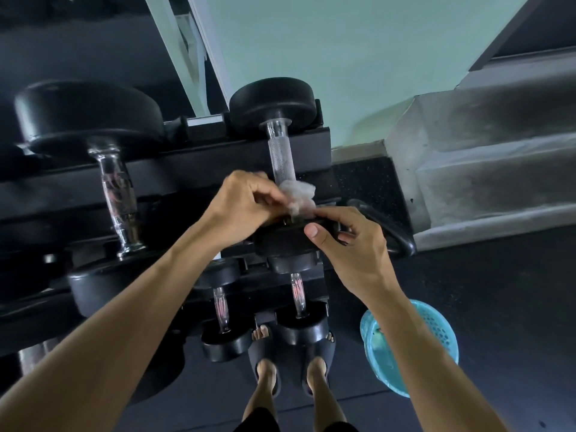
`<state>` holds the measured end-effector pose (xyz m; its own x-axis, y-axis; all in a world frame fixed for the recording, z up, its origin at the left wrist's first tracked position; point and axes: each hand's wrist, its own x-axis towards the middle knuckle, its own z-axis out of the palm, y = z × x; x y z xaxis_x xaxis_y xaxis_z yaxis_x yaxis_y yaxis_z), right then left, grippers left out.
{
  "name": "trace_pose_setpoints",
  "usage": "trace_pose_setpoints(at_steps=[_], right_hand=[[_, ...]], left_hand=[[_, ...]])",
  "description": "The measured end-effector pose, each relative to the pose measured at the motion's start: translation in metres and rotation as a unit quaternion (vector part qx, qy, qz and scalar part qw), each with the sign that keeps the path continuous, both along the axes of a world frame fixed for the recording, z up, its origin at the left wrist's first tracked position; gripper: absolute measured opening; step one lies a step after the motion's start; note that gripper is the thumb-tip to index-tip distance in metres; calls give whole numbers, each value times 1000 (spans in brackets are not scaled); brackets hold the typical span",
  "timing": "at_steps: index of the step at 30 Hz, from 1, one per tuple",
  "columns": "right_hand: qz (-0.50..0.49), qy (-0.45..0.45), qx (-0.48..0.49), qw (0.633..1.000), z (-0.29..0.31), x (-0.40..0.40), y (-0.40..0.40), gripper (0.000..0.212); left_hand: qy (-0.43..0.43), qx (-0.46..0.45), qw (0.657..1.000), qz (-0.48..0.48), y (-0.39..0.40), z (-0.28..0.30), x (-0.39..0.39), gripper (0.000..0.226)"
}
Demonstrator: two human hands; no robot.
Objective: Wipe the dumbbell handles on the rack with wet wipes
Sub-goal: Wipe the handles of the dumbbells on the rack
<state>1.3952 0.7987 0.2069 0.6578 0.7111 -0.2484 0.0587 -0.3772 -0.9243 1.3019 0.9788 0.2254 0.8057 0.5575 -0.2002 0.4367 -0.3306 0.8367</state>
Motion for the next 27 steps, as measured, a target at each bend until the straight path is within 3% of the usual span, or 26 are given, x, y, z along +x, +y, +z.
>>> trace_pose_setpoints(at_steps=[3,8,11,13,17,19,24,27], right_hand=[[-12,1,6,1000,1,-2,1,36],[-25,2,-7,1000,2,-3,1,50],[-29,2,-12,1000,1,-3,0,39],[-36,3,-9,999,1,-4,-1,39],[-43,0,-8,999,-1,-5,0,57],[-40,-3,-8,999,-1,-5,0,59],[-42,-3,-7,999,-2,-5,-2,74],[-32,3,-11,999,-3,-3,-1,67]], left_hand=[[21,13,999,-36,-3,1,-3,22],[-48,83,994,47,2,8,20,17],[42,90,991,-85,-1,7,10,13],[48,104,987,-115,-4,6,5,15],[-50,187,981,5,6,9,23,14],[-59,188,979,52,10,10,31,15],[-43,202,978,-14,-8,4,14,11],[-96,294,949,66,10,2,34,10]])
